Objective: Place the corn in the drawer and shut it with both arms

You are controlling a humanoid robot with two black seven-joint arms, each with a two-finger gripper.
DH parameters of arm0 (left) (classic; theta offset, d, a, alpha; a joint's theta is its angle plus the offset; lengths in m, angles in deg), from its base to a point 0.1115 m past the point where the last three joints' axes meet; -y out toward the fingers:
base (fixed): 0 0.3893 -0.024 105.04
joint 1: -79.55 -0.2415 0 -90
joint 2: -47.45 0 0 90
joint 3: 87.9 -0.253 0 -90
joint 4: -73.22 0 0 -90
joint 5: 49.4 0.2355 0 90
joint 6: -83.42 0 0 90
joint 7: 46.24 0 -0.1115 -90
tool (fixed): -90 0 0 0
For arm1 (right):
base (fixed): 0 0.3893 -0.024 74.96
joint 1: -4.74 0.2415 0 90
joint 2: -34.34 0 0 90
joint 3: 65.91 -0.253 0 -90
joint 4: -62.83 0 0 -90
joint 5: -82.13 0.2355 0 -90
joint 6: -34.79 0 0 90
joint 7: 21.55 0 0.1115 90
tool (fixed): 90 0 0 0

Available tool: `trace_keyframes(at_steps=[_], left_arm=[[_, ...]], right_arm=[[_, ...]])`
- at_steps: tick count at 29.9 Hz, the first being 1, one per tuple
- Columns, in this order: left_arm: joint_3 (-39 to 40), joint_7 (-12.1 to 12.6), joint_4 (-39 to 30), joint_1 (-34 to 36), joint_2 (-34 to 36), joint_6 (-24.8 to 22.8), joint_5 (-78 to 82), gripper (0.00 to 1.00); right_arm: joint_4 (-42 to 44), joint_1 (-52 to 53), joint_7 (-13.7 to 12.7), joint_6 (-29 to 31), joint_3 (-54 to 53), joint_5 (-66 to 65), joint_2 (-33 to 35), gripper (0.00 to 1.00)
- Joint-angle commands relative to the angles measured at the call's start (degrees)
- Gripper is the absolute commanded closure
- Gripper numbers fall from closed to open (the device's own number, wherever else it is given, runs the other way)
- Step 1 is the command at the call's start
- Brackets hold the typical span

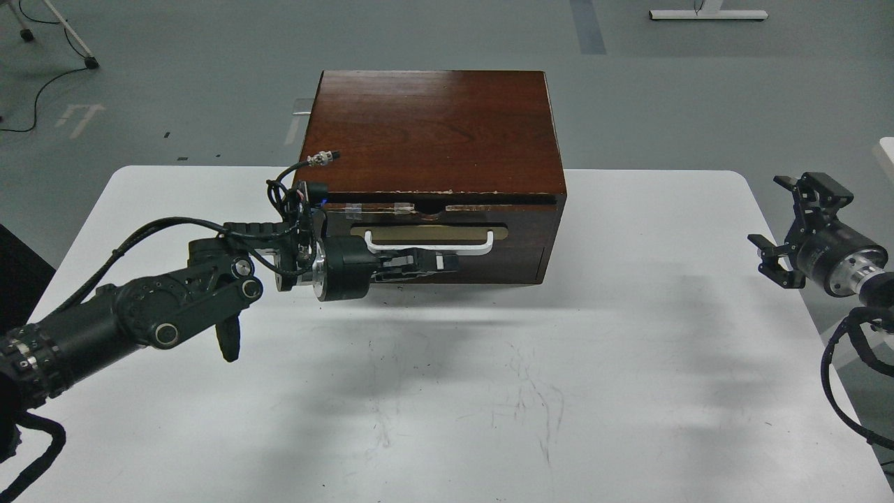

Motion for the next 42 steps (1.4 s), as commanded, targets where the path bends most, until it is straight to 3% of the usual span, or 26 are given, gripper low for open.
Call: trace_keyframes(at_steps=[1, 8, 9, 10, 11, 12, 13, 19, 23, 26, 28, 30, 32, 37, 39, 40, 41, 42], left_arm=[[0.0, 0.0, 1.7, 0.8, -0.6, -0.2, 0.0, 1.0], [-0.1, 0.0, 2.0, 0.8, -0.9, -0.2, 0.0, 1.0], [-0.3, 0.0, 1.8, 0.7, -0.9, -0.3, -0.1, 0.92], [-0.5, 0.0, 1.4, 0.5, -0.9, -0.3, -0.1, 0.79], [-0.6, 0.0, 0.7, 0.3, -0.8, -0.6, -0.3, 0.38], [-0.4, 0.0, -0.4, -0.2, -0.7, -1.2, -1.0, 0.07], [-0.4, 0.0, -1.1, -0.5, -0.5, -1.4, -1.7, 0.04], [0.0, 0.0, -10.2, -2.3, 5.4, -2.4, -11.6, 0.02], [3.2, 0.0, -24.0, -2.9, 14.8, -2.4, -20.7, 0.02], [10.0, 0.0, -24.7, -2.5, 18.5, -2.4, -25.3, 0.02], [14.4, 0.0, -21.4, -2.5, 18.6, -2.4, -26.6, 0.02], [19.0, 0.0, -13.1, -2.5, 18.0, -2.4, -27.9, 0.02], [19.6, 0.0, -0.3, -2.0, 17.3, -2.4, -30.4, 0.02], [19.0, 0.0, 18.8, -2.7, 14.6, -2.4, -42.4, 0.02], [18.8, 4.9, 24.8, -3.2, 12.8, -2.4, -47.2, 0.02], [18.8, 10.7, 27.7, -4.3, 11.6, -2.4, -50.9, 0.02], [18.8, 10.8, 27.8, -4.3, 11.5, -2.4, -50.9, 0.02], [18.8, 14.9, 29.2, -5.6, 11.2, -2.4, -54.9, 0.02]], right_arm=[[0.0, 0.0, 0.1, 0.0, 0.1, 0.0, 0.1, 0.0], [0.1, -0.2, 0.1, 0.0, 0.1, 0.0, 0.1, 0.0], [0.1, -0.2, 0.1, 0.0, 0.1, 0.0, 0.1, 0.0], [0.1, -0.2, 0.1, 0.0, 0.1, 0.0, 0.1, 0.0], [0.1, -0.2, 0.1, 0.0, 0.1, 0.0, 0.1, 0.0], [0.4, -0.3, 0.0, 0.0, 0.1, 0.0, 0.1, 0.0], [0.7, -0.4, 0.1, 0.0, 0.1, 0.0, 0.0, 0.0], [1.2, -0.2, 0.1, 0.1, 0.1, 0.0, -0.2, 0.0], [1.2, 0.2, 0.1, 0.1, 0.1, 0.0, -0.2, 0.0], [1.1, 0.6, 0.3, 0.2, -0.1, 0.0, -0.3, 0.0], [0.7, 0.8, 0.8, 0.3, -0.7, 0.0, -0.4, 0.0], [0.2, 1.7, 2.8, 0.3, -1.1, 0.1, -0.5, 0.0], [-1.1, 4.3, 6.0, 0.3, -1.1, 0.1, -1.2, 0.0], [-5.2, 6.3, 11.9, 0.3, -1.1, 0.0, -2.4, 0.0], [-7.0, 6.8, 14.0, 0.3, -1.1, 0.0, -2.5, 0.0], [-8.2, 6.8, 15.0, 0.3, -1.1, 0.0, -2.6, 0.0], [-8.2, 6.8, 15.0, 0.3, -1.1, 0.0, -2.6, 0.0], [-9.0, 6.8, 15.5, 0.3, -1.1, -0.1, -3.2, 0.0]])
